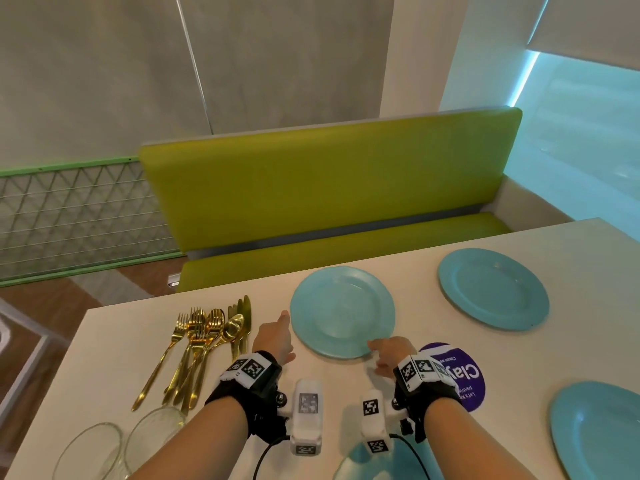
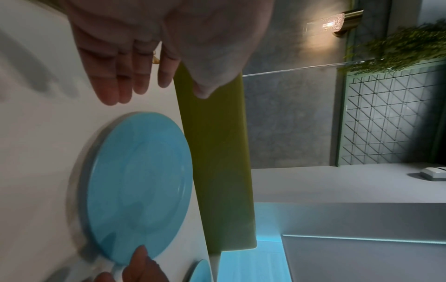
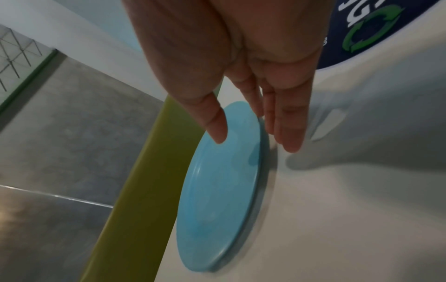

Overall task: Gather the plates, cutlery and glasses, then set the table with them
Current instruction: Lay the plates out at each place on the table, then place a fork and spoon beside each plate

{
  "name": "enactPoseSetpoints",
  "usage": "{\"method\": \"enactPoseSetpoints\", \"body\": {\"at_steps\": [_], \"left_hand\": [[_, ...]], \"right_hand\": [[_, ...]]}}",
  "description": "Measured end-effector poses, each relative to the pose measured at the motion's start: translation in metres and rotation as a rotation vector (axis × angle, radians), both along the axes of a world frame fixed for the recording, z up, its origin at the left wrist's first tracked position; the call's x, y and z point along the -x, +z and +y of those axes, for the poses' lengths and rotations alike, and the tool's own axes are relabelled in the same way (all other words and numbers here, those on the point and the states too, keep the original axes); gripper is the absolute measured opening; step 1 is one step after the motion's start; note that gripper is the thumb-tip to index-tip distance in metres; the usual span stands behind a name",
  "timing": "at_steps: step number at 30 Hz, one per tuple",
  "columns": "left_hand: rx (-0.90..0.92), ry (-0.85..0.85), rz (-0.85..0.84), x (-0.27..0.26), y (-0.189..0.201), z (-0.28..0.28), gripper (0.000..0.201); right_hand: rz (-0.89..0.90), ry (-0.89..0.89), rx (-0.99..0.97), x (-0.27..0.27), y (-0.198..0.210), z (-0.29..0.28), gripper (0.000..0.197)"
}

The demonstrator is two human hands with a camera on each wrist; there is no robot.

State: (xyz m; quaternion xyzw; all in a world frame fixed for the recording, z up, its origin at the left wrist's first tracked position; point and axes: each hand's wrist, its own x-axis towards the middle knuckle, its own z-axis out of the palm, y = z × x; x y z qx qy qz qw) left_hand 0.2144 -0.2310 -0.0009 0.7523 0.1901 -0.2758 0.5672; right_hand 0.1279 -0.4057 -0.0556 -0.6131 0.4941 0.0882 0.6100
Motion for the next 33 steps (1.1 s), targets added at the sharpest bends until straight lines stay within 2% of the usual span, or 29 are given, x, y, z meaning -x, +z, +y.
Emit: {"method": "enactPoseSetpoints", "body": {"at_steps": [5, 7, 10, 13, 18, 21, 27, 30, 33], "left_hand": [[0.075, -0.046, -0.008, 0.026, 0.017, 0.024, 0.047], [0.118, -0.068, -0.029, 0.039, 0.026, 0.035, 0.043], [0.171, -0.122, -0.038, 0.063, 0.041, 0.057, 0.026], [0.221, -0.158, -0.022, 0.088, 0.047, 0.085, 0.019], [0.227, -0.232, -0.084, 0.11, 0.046, 0.141, 0.018], [0.226, -0.261, -0.092, 0.118, 0.041, 0.173, 0.023], [0.278, -0.143, -0.161, 0.093, 0.054, 0.227, 0.013], [0.278, -0.121, -0.196, 0.069, 0.065, 0.244, 0.015], [0.272, -0.107, -0.207, 0.049, 0.071, 0.249, 0.009]], "right_hand": [[-0.051, 0.058, 0.056, 0.023, 0.023, 0.026, 0.044], [-0.065, 0.051, 0.079, 0.03, 0.036, 0.044, 0.035], [-0.083, 0.017, 0.072, 0.045, 0.051, 0.084, 0.015], [-0.098, 0.079, 0.092, 0.065, 0.054, 0.132, 0.007], [-0.051, 0.248, 0.124, 0.094, 0.038, 0.214, 0.009], [0.006, 0.32, 0.129, 0.101, 0.024, 0.251, 0.017], [0.037, 0.329, 0.246, 0.1, 0.015, 0.284, 0.009], [0.032, 0.318, 0.307, 0.09, 0.021, 0.287, 0.01], [0.046, 0.354, 0.396, 0.069, 0.027, 0.28, 0.003]]}}
